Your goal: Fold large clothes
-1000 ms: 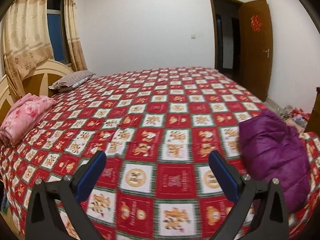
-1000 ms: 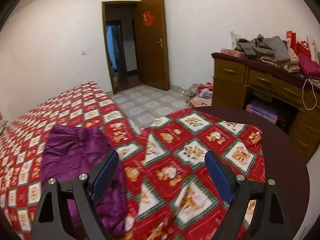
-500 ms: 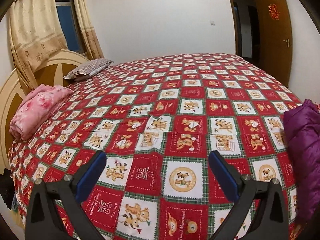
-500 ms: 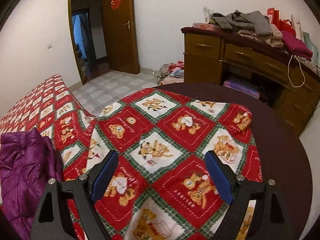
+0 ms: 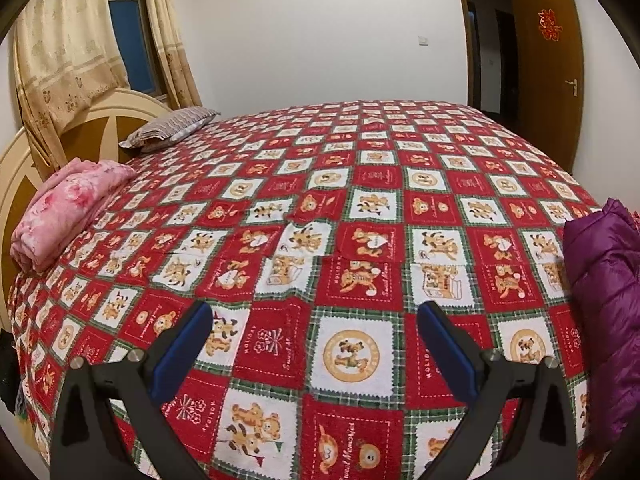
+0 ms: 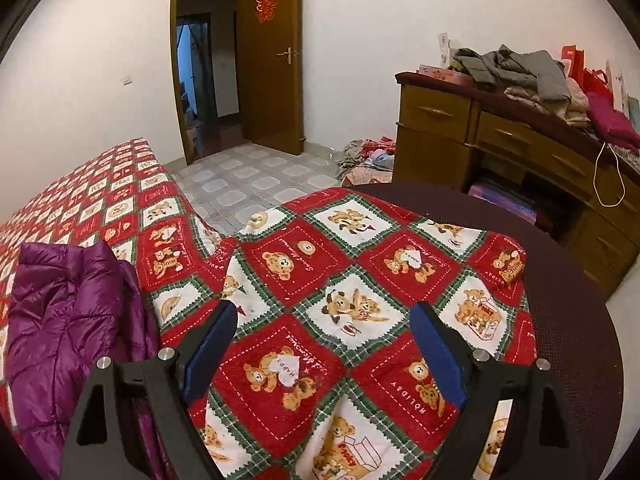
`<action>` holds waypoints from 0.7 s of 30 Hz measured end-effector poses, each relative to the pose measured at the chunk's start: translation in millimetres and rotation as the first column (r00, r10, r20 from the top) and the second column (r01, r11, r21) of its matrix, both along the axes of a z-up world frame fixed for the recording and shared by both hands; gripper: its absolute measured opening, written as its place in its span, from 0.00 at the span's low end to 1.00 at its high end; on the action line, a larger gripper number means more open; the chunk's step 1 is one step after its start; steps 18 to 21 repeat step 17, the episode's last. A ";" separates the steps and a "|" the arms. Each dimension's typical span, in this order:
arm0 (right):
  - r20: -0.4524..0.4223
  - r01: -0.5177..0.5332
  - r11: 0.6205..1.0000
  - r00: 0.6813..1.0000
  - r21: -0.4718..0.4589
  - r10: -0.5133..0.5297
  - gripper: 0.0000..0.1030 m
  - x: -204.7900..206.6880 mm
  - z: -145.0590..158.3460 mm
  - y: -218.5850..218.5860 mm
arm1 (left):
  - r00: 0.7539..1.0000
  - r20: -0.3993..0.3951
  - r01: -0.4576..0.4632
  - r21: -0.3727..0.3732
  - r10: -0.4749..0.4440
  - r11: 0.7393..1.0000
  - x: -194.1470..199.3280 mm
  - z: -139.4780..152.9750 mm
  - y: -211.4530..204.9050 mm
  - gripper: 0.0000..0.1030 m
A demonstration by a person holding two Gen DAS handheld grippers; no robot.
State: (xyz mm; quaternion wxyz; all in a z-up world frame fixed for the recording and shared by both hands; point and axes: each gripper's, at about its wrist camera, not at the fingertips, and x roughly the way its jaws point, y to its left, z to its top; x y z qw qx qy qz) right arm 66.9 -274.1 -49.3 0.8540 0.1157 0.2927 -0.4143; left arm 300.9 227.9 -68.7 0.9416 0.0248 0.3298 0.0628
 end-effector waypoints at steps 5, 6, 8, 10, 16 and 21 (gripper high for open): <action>-0.008 -0.003 1.000 1.000 -0.009 0.003 0.85 0.2 -0.5 5.4 | 1.000 0.011 -0.003 -0.007 0.003 1.000 -0.3 1.8 0.6 1.00; -0.011 -0.006 1.000 1.000 -0.018 0.006 0.85 0.8 -0.2 7.3 | 1.000 0.012 -0.002 -0.008 0.002 1.000 -0.3 2.3 0.5 1.00; -0.022 -0.021 0.999 1.000 -0.040 0.020 0.85 3.5 1.6 12.7 | 1.000 0.014 0.011 -0.021 -0.011 1.000 -0.1 3.9 0.4 1.00; -0.029 -0.034 0.998 0.999 -0.058 0.032 0.85 6.1 3.7 17.5 | 0.999 0.024 0.036 -0.033 -0.035 0.999 -1.2 5.9 -1.0 1.00; -0.033 -0.052 0.996 0.998 -0.068 0.049 0.85 10.8 5.5 20.3 | 0.998 0.042 0.044 0.008 -0.044 0.999 -2.0 7.5 -4.4 1.00; -0.034 -0.050 0.997 0.998 -0.066 0.048 0.85 10.7 5.1 19.6 | 0.998 0.044 0.036 0.015 -0.036 0.999 -1.8 7.3 -3.5 1.00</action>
